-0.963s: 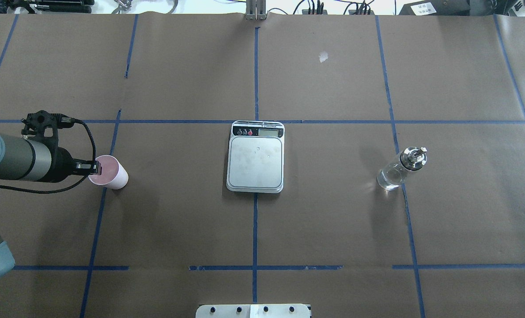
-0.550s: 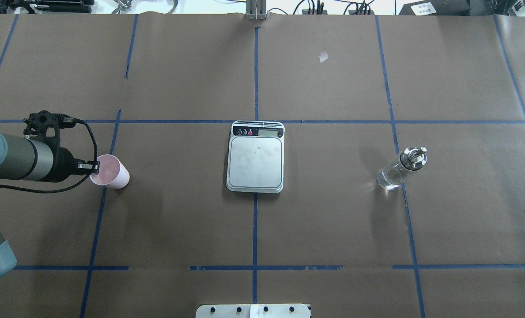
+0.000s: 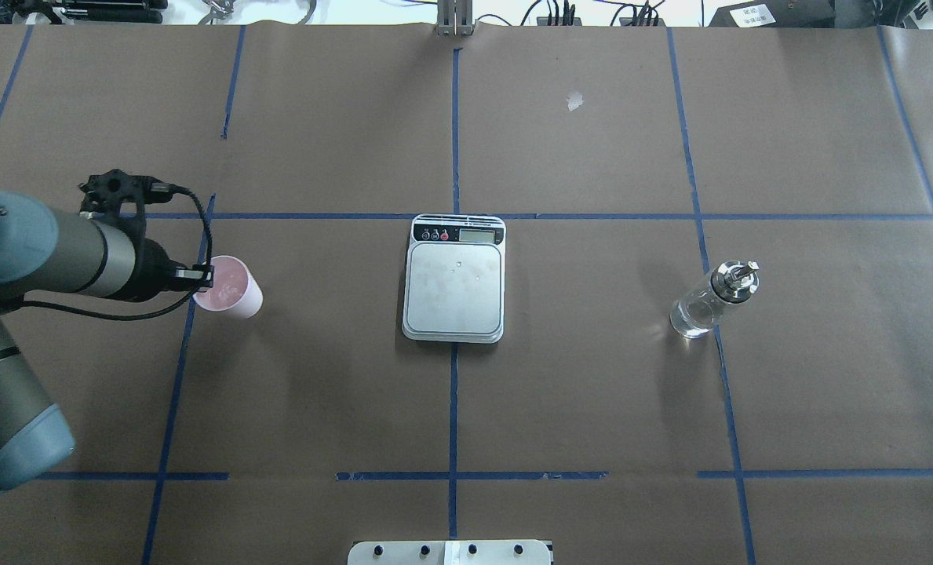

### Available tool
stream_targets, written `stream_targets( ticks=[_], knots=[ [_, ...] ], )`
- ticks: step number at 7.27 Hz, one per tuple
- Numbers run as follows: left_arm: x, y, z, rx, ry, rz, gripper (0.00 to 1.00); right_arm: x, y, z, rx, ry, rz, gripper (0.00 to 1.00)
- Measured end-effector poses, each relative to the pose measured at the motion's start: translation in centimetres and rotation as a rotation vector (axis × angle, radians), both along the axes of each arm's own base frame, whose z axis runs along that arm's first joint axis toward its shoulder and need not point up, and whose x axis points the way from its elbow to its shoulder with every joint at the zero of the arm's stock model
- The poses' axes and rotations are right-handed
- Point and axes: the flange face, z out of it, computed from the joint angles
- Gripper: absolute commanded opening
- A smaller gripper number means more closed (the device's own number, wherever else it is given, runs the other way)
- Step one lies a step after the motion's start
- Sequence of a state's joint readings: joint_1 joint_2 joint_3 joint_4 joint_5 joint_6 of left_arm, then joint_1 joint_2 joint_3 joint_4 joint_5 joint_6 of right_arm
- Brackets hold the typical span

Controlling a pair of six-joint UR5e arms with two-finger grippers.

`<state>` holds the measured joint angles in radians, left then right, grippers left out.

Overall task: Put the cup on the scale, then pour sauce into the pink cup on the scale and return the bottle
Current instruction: 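Carry the pink cup with the left gripper onto the scale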

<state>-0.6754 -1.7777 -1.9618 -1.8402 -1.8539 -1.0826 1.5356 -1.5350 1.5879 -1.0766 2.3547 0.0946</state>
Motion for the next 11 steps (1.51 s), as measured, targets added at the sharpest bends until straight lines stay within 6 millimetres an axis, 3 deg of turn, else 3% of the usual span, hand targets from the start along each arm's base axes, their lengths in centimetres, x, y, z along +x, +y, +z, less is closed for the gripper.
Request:
stream_targets(
  ticks=[2,3,5,7,8,10,11],
  knots=[
    [3.3,-2.2,-10.4,-0.014,-0.003,0.003,0.00,0.0,0.2,0.2,0.009,0.000,0.001,1.00],
    [4.6,-3.0,-13.9,-0.015,0.008,0.003,0.00,0.0,0.3,0.2,0.010,-0.001,0.001,1.00],
    [8.6,-4.6,-18.1,-0.050,0.028,-0.011,0.00,0.0,0.4,0.2,0.008,-0.002,0.001,1.00],
    [12.9,-4.9,-20.2,-0.084,0.028,-0.004,0.00,0.0,0.5,0.3,0.006,-0.003,0.003,1.00],
    [14.1,-4.4,-20.6,-0.088,0.029,0.008,0.00,0.1,0.5,0.3,0.006,-0.003,0.003,1.00],
    [15.4,-3.6,-21.0,-0.088,0.031,0.026,0.11,0.1,0.5,0.3,0.006,-0.003,0.003,1.00],
    [15.7,-3.6,-20.9,-0.085,0.032,0.030,0.11,0.1,0.5,0.3,0.006,-0.003,0.003,1.00]
  ],
)
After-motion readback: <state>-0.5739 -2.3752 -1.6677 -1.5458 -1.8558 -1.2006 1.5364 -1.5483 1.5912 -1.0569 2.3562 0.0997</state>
